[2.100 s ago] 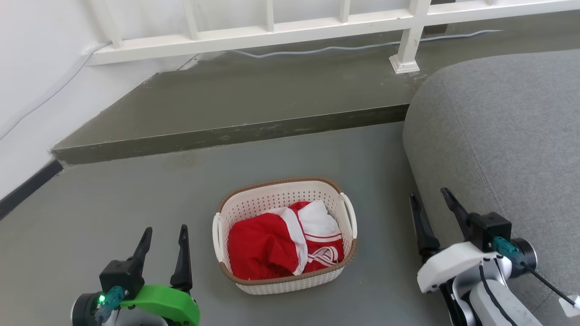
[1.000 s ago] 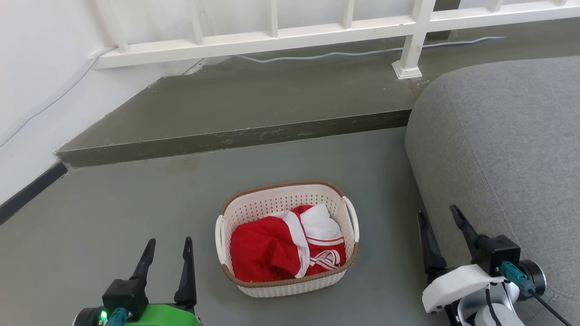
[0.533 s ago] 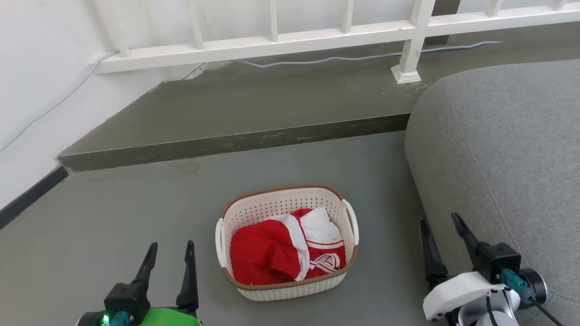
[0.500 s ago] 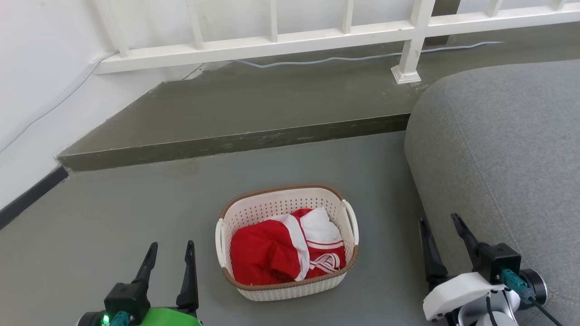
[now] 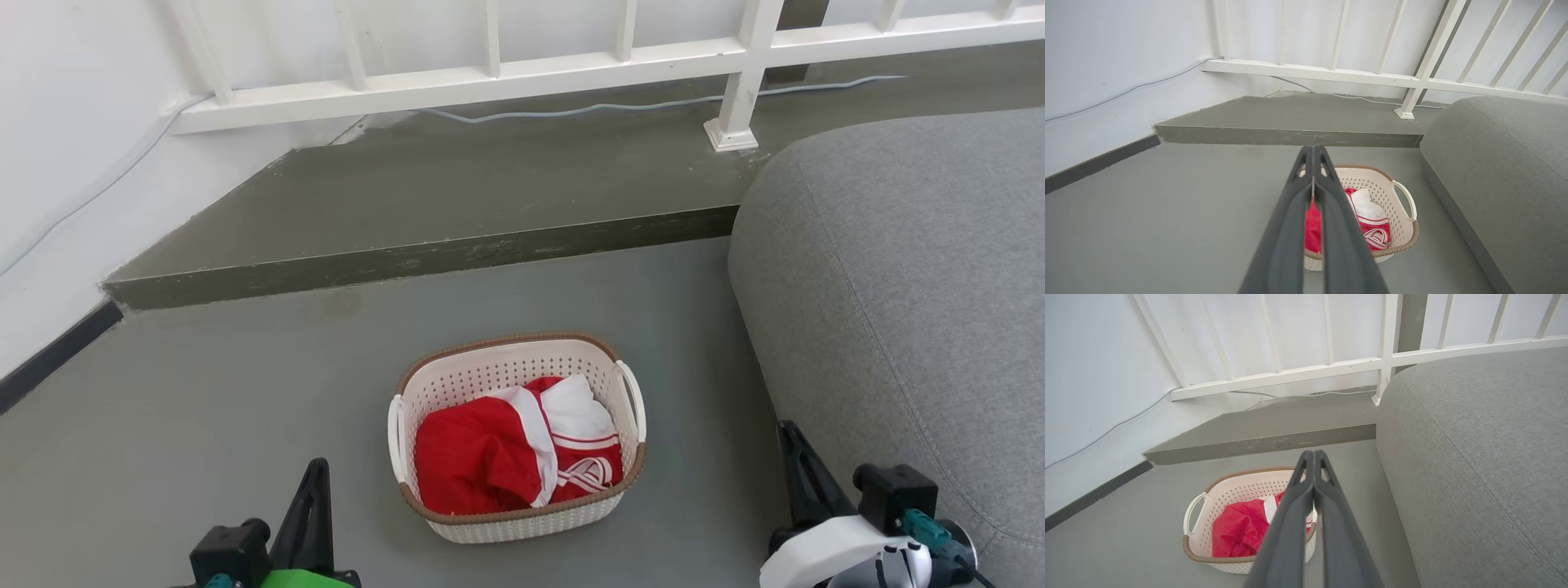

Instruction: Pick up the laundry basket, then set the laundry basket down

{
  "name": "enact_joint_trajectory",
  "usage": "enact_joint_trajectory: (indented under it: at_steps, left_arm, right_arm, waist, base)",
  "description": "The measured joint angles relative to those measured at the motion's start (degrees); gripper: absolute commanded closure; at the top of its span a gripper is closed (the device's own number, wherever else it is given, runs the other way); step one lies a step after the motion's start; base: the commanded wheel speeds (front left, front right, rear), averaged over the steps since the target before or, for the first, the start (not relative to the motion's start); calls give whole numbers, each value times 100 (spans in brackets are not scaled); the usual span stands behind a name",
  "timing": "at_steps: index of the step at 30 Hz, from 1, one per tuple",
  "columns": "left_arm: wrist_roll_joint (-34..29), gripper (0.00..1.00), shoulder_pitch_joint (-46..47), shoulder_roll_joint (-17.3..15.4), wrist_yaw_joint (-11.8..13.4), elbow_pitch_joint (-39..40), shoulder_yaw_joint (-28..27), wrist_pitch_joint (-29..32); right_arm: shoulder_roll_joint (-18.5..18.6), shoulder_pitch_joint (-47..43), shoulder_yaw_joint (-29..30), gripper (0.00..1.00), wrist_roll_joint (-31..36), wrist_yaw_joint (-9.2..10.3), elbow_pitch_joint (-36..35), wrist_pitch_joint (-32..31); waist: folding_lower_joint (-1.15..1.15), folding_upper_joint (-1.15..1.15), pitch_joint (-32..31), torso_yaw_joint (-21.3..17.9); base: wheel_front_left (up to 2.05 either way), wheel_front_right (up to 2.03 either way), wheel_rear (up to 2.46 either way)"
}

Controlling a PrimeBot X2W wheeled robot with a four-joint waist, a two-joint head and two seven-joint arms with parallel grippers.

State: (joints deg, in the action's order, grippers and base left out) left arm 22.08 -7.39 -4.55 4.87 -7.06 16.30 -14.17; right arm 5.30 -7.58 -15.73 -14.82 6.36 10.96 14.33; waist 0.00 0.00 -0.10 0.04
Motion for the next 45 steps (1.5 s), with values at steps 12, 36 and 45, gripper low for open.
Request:
enact_joint_trajectory:
  at_steps: [12, 36, 45]
  left_arm:
    - [1005, 100, 1, 19, -129, 44, -169, 160]
    - [2733, 100, 141, 10, -337, -58, -565, 584]
    - [3343, 100, 221, -3, -430, -152, -702, 734]
  right_arm:
    - [-34, -10, 135, 100, -1068, -141, -141, -93]
    - [-18, 175, 632, 100, -3030, -349, -129, -538]
    - [8, 268, 779, 100, -3715, -450, -94, -690]
  waist:
    - [0, 0, 11, -1]
    - [0, 0, 23, 1]
    - [0, 0, 25, 1]
  base:
    - [0, 0, 0]
    - [0, 0, 0]
    - [0, 0, 0]
